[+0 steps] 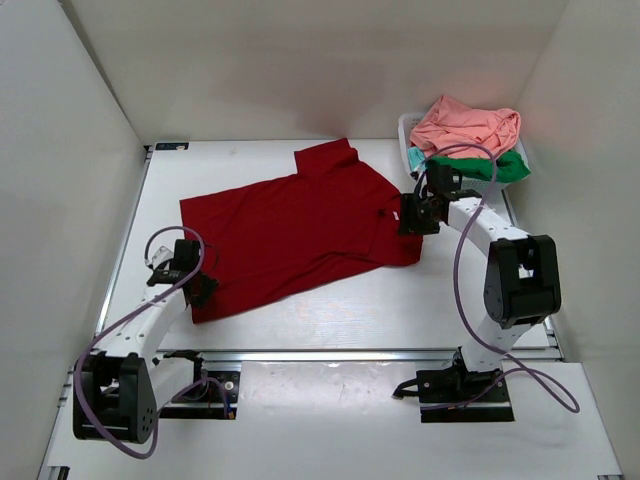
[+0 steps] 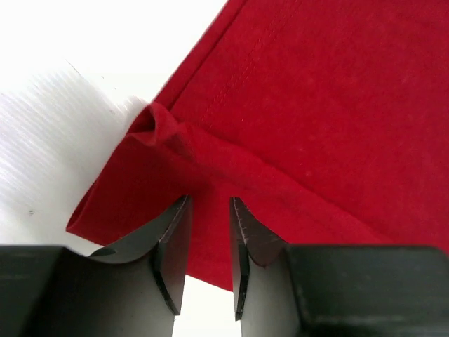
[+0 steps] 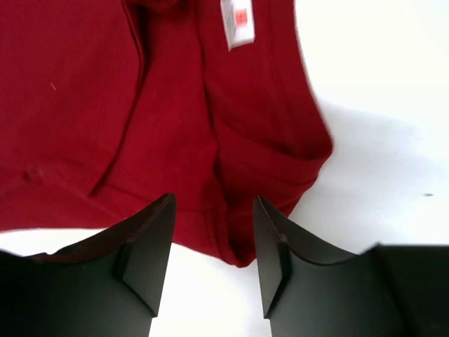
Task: Fold and stack the t-shirts
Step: Fold the flattened tshirt in 1/3 of the way
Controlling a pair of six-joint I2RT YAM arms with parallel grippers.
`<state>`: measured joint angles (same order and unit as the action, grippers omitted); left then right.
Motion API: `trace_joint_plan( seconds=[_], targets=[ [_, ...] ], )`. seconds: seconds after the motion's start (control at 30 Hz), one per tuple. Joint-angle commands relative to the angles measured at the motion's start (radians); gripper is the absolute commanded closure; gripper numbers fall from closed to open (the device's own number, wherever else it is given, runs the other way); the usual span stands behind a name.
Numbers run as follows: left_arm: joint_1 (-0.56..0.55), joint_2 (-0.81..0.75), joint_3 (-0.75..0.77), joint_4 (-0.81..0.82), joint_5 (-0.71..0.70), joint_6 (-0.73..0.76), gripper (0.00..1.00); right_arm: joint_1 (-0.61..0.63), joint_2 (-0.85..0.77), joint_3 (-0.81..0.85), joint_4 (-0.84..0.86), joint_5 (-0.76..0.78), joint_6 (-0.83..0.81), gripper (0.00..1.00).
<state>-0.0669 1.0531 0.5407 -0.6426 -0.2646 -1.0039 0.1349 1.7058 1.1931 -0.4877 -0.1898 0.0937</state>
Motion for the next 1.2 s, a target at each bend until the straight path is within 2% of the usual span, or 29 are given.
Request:
trace_joint_plan(
  seconds=[0.0, 0.17, 0.23, 0.27, 0.53, 0.6, 0.63, 0.67, 0.8, 1.17],
  targets=[
    [-0.022, 0.018, -0.021, 0.049, 0.021, -0.010, 0.61, -0.001, -0.040, -0.030, 0.055, -0.051, -0.034, 0.57],
    [-0.034, 0.064, -0.050, 0.069, 0.018, -0.006, 0.61, 0.022, 0.011, -0.009, 0.009, -0.042, -0.064, 0.57],
    [-0.030, 0.084, -0.053, 0.081, 0.022, 0.004, 0.61, 0.025, 0.035, 0.003, -0.008, -0.069, -0.075, 0.66],
    [-0.034, 0.100, -0.054, 0.089, 0.024, 0.004, 0.62, 0.022, 0.047, 0.016, -0.014, -0.072, -0.072, 0.67],
    [-0.030, 0.125, -0.041, 0.086, 0.024, 0.019, 0.62, 0.039, 0.149, 0.117, -0.130, -0.056, -0.138, 0.64],
    [-0.028, 0.128, -0.035, 0.074, 0.021, 0.021, 0.62, 0.040, 0.163, 0.146, -0.155, -0.075, -0.143, 0.79],
    [-0.019, 0.128, -0.030, 0.069, 0.022, 0.031, 0.62, 0.040, 0.170, 0.164, -0.173, -0.077, -0.153, 0.94],
    [-0.025, 0.125, -0.036, 0.063, 0.019, 0.027, 0.61, 0.035, 0.182, 0.175, -0.204, -0.079, -0.160, 1.00],
    [-0.017, 0.120, -0.028, 0.047, -0.005, 0.044, 0.62, 0.048, 0.192, 0.235, -0.259, -0.024, -0.202, 1.00],
    [-0.002, 0.091, -0.050, 0.027, -0.008, 0.065, 0.62, 0.049, 0.242, 0.309, -0.135, 0.018, -0.219, 0.99]
  ],
)
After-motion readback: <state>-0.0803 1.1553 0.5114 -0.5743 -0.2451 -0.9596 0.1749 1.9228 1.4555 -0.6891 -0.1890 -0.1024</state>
